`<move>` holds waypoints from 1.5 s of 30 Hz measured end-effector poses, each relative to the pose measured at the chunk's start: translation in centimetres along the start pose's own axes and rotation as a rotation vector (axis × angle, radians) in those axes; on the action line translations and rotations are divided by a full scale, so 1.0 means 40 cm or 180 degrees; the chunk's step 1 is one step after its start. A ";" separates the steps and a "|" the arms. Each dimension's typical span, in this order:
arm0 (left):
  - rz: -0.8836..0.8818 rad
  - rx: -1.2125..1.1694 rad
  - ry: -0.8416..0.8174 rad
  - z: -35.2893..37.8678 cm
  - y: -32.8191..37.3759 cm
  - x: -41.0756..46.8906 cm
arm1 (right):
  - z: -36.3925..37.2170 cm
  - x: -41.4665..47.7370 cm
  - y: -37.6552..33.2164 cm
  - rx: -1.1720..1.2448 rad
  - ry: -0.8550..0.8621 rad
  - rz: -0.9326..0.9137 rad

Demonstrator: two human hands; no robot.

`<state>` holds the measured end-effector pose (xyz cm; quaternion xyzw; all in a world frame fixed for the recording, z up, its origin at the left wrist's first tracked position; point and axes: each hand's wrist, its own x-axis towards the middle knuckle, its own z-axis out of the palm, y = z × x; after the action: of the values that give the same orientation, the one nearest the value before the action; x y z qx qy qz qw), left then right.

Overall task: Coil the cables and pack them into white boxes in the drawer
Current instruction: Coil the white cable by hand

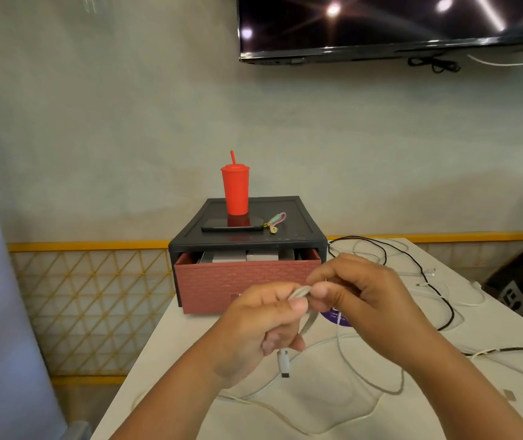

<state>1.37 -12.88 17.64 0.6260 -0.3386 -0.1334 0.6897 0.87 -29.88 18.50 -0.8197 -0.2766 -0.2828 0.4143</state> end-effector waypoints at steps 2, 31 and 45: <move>-0.0013 -0.0545 0.0094 0.005 0.009 -0.001 | 0.030 -0.009 0.004 0.0298 0.0009 -0.0106; -0.0655 0.1236 0.1032 -0.010 0.019 -0.045 | 0.085 0.016 0.038 -0.0688 0.0722 0.0847; 0.0424 0.2537 0.2029 -0.010 -0.005 -0.001 | 0.106 0.026 0.011 0.0718 0.1091 0.0816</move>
<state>1.64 -12.56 17.45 0.8269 -0.1753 0.2477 0.4734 2.86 -26.34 16.88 -0.7367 -0.1257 -0.3302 0.5766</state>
